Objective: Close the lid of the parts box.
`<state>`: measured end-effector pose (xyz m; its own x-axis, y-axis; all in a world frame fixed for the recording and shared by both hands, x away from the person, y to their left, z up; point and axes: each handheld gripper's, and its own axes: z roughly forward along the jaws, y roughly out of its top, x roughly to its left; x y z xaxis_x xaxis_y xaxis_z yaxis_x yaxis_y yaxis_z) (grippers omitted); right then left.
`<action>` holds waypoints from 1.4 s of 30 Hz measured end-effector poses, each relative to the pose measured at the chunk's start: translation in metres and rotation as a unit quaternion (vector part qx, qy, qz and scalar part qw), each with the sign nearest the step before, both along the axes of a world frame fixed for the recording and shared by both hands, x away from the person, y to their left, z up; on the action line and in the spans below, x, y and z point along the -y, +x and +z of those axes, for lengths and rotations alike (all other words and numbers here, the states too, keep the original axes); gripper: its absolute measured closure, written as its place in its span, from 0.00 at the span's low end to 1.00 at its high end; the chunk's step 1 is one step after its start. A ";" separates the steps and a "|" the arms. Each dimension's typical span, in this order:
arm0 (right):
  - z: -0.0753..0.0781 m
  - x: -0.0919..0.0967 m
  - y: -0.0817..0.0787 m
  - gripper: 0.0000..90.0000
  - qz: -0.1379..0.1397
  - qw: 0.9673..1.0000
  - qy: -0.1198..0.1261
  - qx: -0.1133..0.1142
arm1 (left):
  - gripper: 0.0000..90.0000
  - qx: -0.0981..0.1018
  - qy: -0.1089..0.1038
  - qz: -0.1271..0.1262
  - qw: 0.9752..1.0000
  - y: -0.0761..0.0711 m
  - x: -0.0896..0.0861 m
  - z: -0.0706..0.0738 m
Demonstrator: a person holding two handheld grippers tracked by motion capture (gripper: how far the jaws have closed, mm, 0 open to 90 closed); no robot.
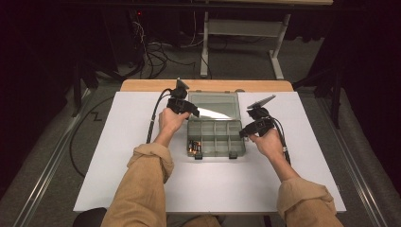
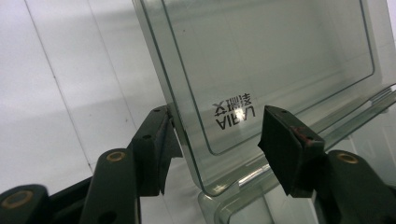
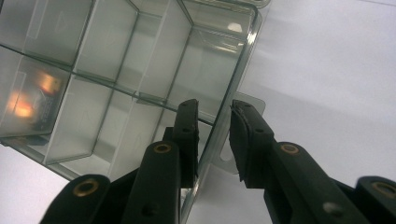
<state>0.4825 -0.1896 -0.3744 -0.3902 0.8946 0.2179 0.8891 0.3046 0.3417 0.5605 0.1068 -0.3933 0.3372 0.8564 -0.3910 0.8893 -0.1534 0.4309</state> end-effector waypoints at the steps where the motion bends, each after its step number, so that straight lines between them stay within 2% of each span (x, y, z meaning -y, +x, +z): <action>1: 0.000 0.000 0.000 0.83 0.000 1.000 0.000 0.000 | 0.50 0.003 -0.001 -0.001 1.000 -0.001 0.000 0.001; 18: 0.001 -0.001 0.000 0.83 -0.001 1.000 -0.005 0.000 | 0.56 0.037 0.008 -0.015 0.999 -0.012 -0.003 0.019; 23: 0.001 -0.002 -0.001 0.83 -0.002 1.000 -0.009 0.001 | 0.57 0.054 0.013 -0.023 0.998 -0.019 -0.003 0.023; 28: 0.001 -0.003 -0.001 0.83 -0.004 1.000 -0.011 0.003 | 0.59 0.068 0.028 -0.034 0.997 -0.024 -0.001 0.026; 31: 0.001 -0.004 -0.002 0.83 -0.004 1.000 -0.013 0.008 | 0.60 0.070 0.027 -0.034 0.997 -0.026 -0.001 0.027; 42: 0.001 -0.005 -0.003 0.83 -0.008 1.000 -0.016 0.009 | 0.61 0.091 0.046 -0.053 0.993 -0.037 0.001 0.031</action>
